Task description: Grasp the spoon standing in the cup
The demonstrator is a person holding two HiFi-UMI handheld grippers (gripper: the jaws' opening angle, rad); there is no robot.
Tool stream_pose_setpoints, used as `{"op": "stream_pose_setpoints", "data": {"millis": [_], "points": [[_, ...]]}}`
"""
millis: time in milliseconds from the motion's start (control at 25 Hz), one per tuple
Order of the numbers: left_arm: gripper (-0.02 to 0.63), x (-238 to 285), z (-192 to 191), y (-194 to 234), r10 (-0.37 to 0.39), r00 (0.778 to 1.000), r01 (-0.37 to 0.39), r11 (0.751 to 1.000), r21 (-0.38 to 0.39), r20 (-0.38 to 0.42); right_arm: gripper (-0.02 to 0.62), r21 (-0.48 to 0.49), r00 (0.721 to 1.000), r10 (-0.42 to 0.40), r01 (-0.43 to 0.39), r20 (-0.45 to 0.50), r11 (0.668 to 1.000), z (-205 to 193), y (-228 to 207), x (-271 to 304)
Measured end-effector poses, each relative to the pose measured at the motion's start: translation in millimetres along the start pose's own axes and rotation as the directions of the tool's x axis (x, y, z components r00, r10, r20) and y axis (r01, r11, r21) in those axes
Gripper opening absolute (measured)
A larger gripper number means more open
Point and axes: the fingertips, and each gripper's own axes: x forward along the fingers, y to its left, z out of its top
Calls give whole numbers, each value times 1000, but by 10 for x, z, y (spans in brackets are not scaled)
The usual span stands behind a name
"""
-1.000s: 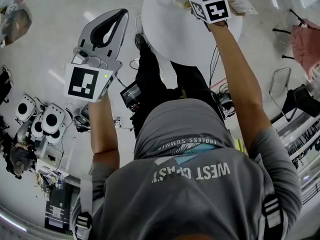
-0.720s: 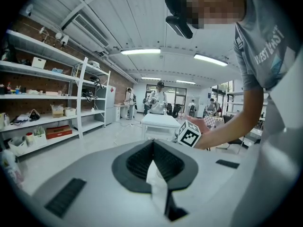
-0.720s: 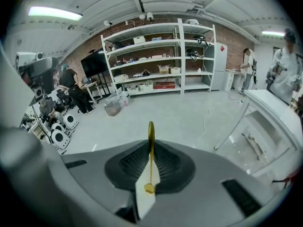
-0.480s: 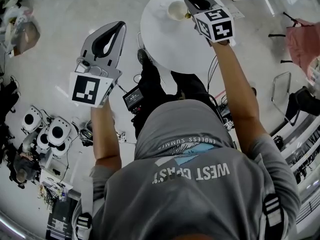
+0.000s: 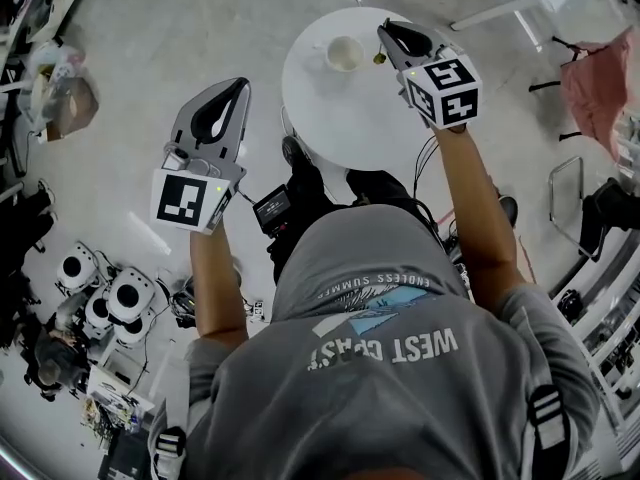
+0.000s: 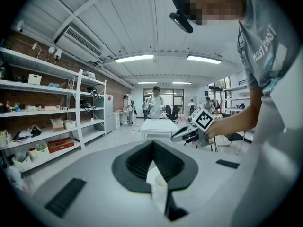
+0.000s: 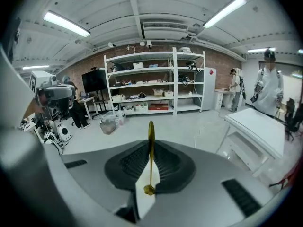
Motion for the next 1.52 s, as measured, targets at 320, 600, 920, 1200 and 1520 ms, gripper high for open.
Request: {"op": "stream_pose_setpoints", "data": {"millis": [320,600,920,1200,1520], "points": [[5,-52,212,-80,-1,999,-1,999,46,32,28,-18,993,-8,10,115,1000,409,15,-550],[5,-87,369,-129,-6,998,1,997,81,61,28,-31,977,-9,16,212,999,744,75,-966],[5,-91,520,-137,-5,996,-5,994,110,92,28,-53,954,-1,18,300,998,1036,149,-1325],[5,-186,626,-220,-17,994,2,991,135,112,26,-95,935,-3,39,355,995,1208,308,-1704],[5,-165,557,-177,-22,992,4,989,148,122,26,-108,919,-16,63,394,992,1241,331,-1789]]}}
